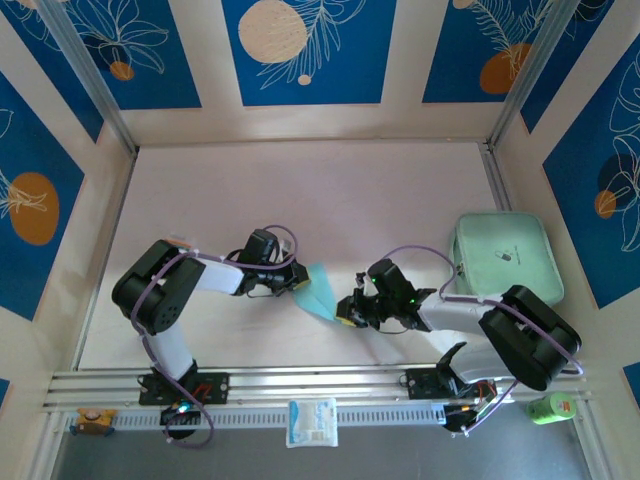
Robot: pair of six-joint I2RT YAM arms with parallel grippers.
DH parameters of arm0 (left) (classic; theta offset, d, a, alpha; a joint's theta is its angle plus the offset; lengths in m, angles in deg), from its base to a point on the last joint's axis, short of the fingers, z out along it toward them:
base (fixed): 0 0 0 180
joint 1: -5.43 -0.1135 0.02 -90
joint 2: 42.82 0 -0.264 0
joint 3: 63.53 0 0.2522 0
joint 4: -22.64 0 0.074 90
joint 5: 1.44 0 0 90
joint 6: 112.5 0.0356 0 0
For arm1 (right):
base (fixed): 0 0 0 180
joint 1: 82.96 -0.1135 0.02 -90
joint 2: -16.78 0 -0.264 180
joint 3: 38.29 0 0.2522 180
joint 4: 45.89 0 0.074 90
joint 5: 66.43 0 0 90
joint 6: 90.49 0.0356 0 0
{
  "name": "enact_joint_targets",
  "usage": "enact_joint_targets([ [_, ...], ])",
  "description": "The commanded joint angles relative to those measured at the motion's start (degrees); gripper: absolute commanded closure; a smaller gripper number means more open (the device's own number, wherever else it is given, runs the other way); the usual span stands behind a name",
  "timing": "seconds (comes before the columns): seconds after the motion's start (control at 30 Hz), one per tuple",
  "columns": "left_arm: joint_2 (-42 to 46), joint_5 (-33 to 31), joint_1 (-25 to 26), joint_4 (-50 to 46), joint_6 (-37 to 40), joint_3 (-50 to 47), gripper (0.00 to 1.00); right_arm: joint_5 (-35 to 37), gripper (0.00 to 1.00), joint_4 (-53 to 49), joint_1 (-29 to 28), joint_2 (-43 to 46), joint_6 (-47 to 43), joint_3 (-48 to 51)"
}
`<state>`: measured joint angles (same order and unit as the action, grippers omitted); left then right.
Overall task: Fold a paper plane with a square sheet of paper (pick it up from the middle)
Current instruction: Turn over the paper at the center of the table.
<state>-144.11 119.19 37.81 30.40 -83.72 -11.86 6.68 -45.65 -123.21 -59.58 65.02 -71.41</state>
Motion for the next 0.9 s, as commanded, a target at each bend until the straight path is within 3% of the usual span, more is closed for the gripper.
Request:
enact_joint_targets([
  [0.0, 1.08, -0.46, -0.48, -4.42, -0.02, -0.39, 0.92, -1.56, 0.89, 0.85, 0.5, 0.13, -0.87, 0.74],
  [0.17, 7.71, -3.47, -0.39, -4.66, 1.48, -1.49, 0.81, -0.27, 0.93, -2.18, 0.86, 2.41, -1.43, 0.46],
  [0.3, 16.35, -9.23, -0.39, -11.65, 6.89, -1.44, 0.74, 2.66, 0.94, -7.4, 1.05, 7.49, -3.6, -0.34],
  [0.5, 27.05, -16.6, -0.7, -20.9, 13.0, -2.46, 0.72, 7.6, 0.94, -16.5, 1.05, 16.54, -9.77, -4.03],
  [0.67, 33.62, -17.67, -2.56, -29.13, 17.42, -1.92, 0.71, 13.97, 0.94, -23.24, 0.96, 22.37, -14.16, -7.21],
  [0.87, 40.3, -19.04, -4.46, -34.37, 20.98, -3.82, 0.7, 20.69, 0.94, -35.59, 0.8, 23.36, -20.17, -14.8],
])
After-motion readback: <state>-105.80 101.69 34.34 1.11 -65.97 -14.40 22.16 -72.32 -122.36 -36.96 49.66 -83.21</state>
